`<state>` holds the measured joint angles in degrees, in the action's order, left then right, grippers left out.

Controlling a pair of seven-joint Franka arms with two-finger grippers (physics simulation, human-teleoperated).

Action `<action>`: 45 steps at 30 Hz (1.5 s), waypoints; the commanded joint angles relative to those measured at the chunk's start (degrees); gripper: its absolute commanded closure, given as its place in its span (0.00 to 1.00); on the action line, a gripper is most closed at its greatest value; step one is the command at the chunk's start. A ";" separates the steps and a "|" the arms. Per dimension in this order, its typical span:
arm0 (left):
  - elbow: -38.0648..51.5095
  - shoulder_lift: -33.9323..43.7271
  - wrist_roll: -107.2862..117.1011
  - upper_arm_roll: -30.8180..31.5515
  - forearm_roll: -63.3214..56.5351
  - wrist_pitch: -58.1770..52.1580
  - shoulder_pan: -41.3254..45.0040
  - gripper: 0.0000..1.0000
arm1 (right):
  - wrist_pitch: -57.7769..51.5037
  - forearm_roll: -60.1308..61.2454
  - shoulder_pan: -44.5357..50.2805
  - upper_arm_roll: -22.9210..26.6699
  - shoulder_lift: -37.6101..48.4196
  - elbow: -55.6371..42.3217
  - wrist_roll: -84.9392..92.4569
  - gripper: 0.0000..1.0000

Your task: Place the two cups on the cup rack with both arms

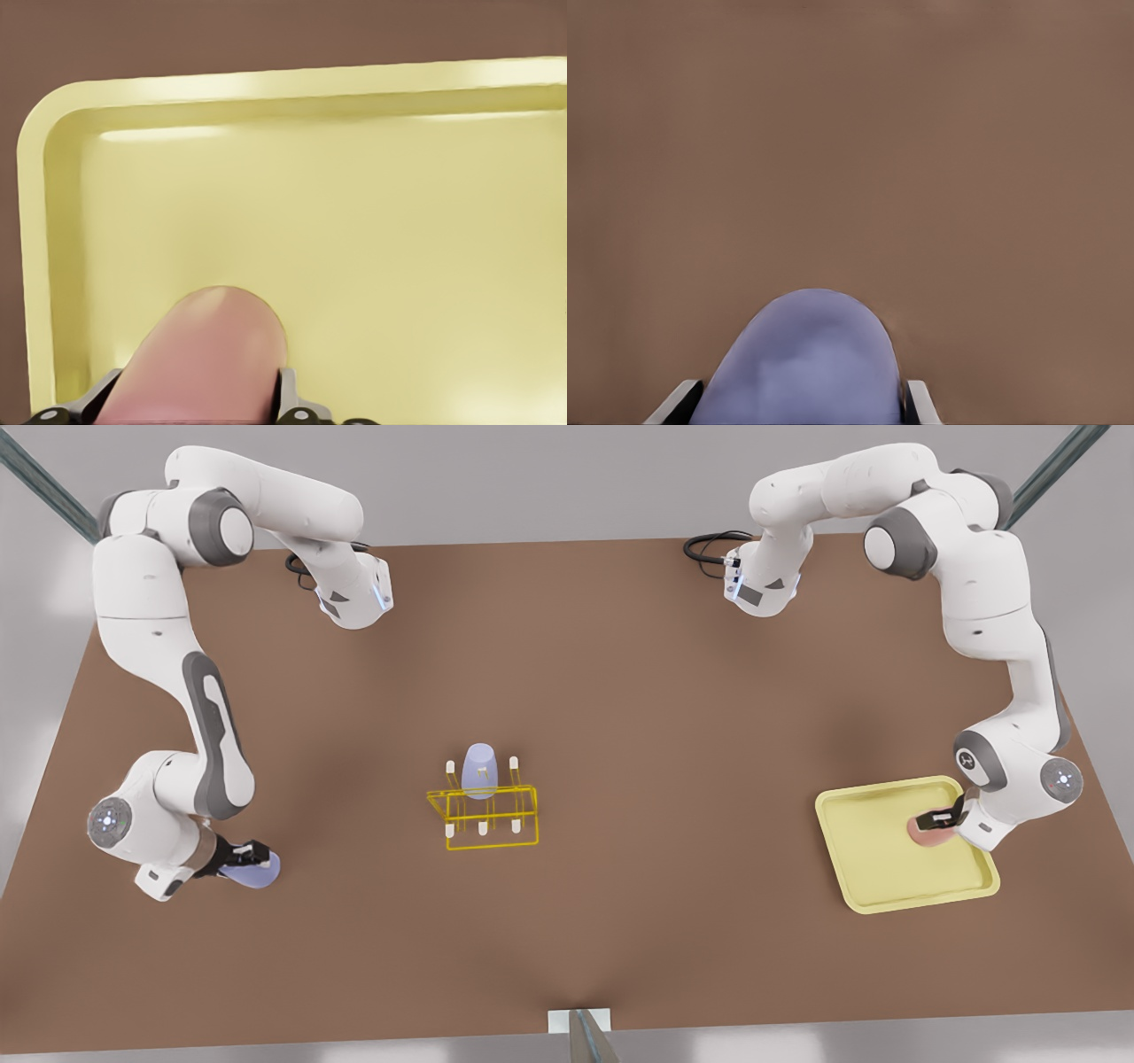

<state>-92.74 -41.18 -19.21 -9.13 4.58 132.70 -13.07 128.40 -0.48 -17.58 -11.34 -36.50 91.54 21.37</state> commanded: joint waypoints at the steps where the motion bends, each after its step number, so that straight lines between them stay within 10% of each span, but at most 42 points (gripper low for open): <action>1: 0.01 0.31 1.19 0.17 0.08 0.02 -0.11 0.18 | -8.87 2.15 0.09 -3.68 0.81 -1.62 -5.81 0.24; 11: 3.43 4.36 21.67 3.68 1.04 -13.33 4.90 0.18 | -11.51 2.32 0.09 -19.59 2.75 -5.76 -24.27 0.23; 18: 20.13 -0.21 72.29 26.71 1.05 -18.62 10.16 0.18 | -10.81 2.06 3.96 -21.00 0.81 -10.15 -31.30 0.23; 29: 42.55 -12.87 101.21 25.48 1.22 -8.07 33.90 0.18 | -10.54 2.32 7.65 -21.09 -1.83 -11.29 -33.94 0.23; 38: 44.05 -16.30 105.52 25.57 5.88 -0.42 41.98 0.17 | -13.18 2.32 8.53 -21.36 -2.09 -9.01 -34.29 0.23; 41: 43.96 -16.30 105.34 25.57 5.88 -3.06 43.30 0.17 | -13.18 2.24 8.88 -21.36 -2.26 -8.92 -34.73 0.00; 45: 43.52 -17.18 104.03 25.57 5.62 -3.23 43.66 0.17 | -13.09 2.32 9.58 -21.36 -2.44 -8.83 -34.82 0.00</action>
<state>-49.14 -58.16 65.66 16.41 10.19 130.03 30.43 115.66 1.79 -8.13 -32.67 -38.97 82.65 -8.11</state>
